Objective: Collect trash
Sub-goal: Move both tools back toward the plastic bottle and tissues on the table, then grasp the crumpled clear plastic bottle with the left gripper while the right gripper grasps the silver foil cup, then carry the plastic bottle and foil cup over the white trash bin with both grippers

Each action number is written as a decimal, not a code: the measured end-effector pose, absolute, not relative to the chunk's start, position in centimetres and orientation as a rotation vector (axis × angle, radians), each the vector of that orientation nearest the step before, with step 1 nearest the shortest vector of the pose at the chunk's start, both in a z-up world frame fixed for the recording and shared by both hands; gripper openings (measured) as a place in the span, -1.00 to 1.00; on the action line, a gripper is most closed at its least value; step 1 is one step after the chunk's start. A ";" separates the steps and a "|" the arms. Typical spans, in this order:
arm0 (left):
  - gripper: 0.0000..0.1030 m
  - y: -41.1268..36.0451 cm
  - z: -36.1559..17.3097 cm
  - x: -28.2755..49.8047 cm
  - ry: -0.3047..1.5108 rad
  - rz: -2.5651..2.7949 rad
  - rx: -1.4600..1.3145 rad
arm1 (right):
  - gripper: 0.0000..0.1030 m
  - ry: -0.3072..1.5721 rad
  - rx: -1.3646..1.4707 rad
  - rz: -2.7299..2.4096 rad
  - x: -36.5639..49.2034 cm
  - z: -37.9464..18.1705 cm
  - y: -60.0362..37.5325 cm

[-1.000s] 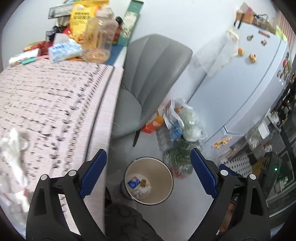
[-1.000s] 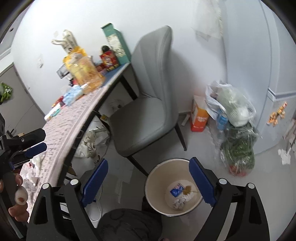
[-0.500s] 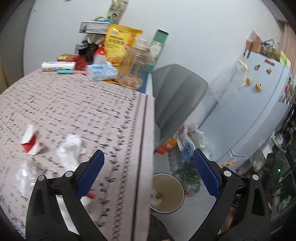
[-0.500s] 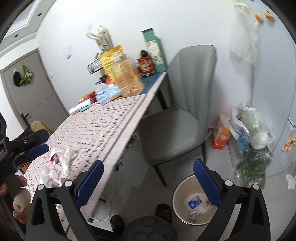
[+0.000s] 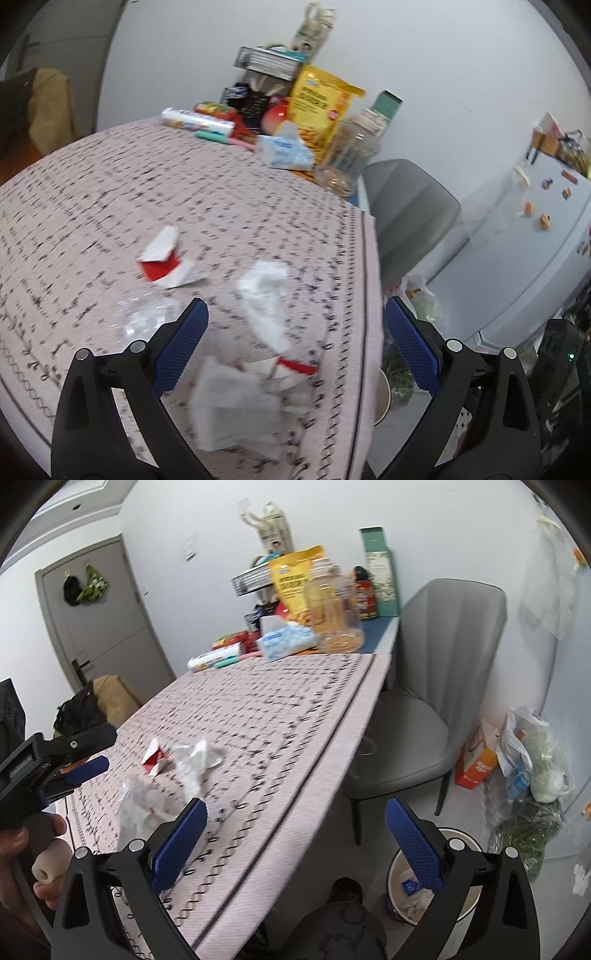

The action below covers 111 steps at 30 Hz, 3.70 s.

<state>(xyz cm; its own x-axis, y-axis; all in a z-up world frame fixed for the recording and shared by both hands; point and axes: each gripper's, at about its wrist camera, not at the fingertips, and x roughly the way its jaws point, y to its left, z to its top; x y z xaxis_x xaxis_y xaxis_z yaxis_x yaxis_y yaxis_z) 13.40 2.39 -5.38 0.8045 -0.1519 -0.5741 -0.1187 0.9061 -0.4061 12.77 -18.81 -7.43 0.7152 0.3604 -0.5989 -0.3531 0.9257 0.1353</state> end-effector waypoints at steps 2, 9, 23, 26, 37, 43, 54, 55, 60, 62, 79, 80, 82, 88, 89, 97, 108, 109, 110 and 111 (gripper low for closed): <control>0.85 3.6 -5.8 12.6 0.641 -0.003 -0.457 | 0.85 0.671 -0.001 0.410 12.4 -7.6 -17.8; 0.85 7.6 -7.3 10.4 0.648 0.052 -0.504 | 0.85 0.689 -0.038 0.468 11.4 -8.2 -14.4; 0.85 10.2 -11.2 11.2 0.749 0.089 -0.508 | 0.85 0.728 -0.062 0.516 11.3 -9.9 -12.3; 0.84 10.4 -11.7 12.0 0.756 0.101 -0.523 | 0.85 0.734 -0.055 0.513 11.6 -10.1 -12.8; 0.84 10.3 -12.6 14.9 0.789 0.100 -0.551 | 0.85 0.755 -0.020 0.489 13.0 -11.0 -14.2; 0.84 10.3 -13.3 15.6 0.807 0.124 -0.544 | 0.85 0.761 -0.015 0.500 13.2 -11.1 -14.1; 0.81 11.0 -13.4 16.1 0.806 0.142 -0.513 | 0.71 0.818 -0.043 0.633 12.7 -12.0 -10.3; 0.87 10.8 -13.4 16.6 0.817 0.145 -0.491 | 0.71 0.826 -0.044 0.635 12.7 -12.1 -10.1; 0.91 9.7 -13.3 18.2 0.846 0.168 -0.412 | 0.59 0.876 -0.048 0.650 12.9 -13.0 -8.9; 0.91 9.5 -13.3 18.6 0.851 0.177 -0.380 | 0.51 0.888 -0.050 0.665 12.9 -13.3 -8.4; 0.85 11.2 -13.2 16.0 0.804 0.140 -0.469 | -0.59 0.903 -0.069 0.741 13.2 -13.3 -6.8; 0.85 11.4 -13.1 15.6 0.795 0.140 -0.481 | -0.59 0.900 -0.070 0.741 13.0 -13.2 -6.8; 0.85 11.7 -12.7 15.0 0.780 0.145 -0.486 | -0.60 0.891 -0.068 0.745 12.9 -13.0 -6.8; 0.85 11.9 -10.3 13.8 0.726 0.141 -0.478 | -0.60 0.847 -0.058 0.752 12.6 -11.7 -6.9; 0.85 11.7 -9.7 13.8 0.716 0.135 -0.474 | -0.60 0.840 -0.056 0.753 12.5 -11.5 -7.0; 0.85 8.5 -7.1 14.7 0.678 0.074 -0.438 | -0.60 0.781 -0.032 0.710 12.5 -9.5 -9.9; 0.85 -1.4 -5.9 18.6 0.702 -0.104 -0.346 | -0.60 0.731 0.044 0.487 14.6 -8.3 -20.9; 0.85 -2.5 -5.9 18.9 0.707 -0.123 -0.336 | -0.60 0.733 0.056 0.458 14.8 -8.5 -22.4; 0.85 -3.5 -5.9 19.3 0.713 -0.142 -0.328 | -0.60 0.737 0.066 0.435 15.1 -8.7 -23.5; 0.85 -4.4 -5.9 19.6 0.718 -0.156 -0.321 | -0.60 0.740 0.074 0.412 15.4 -8.9 -24.7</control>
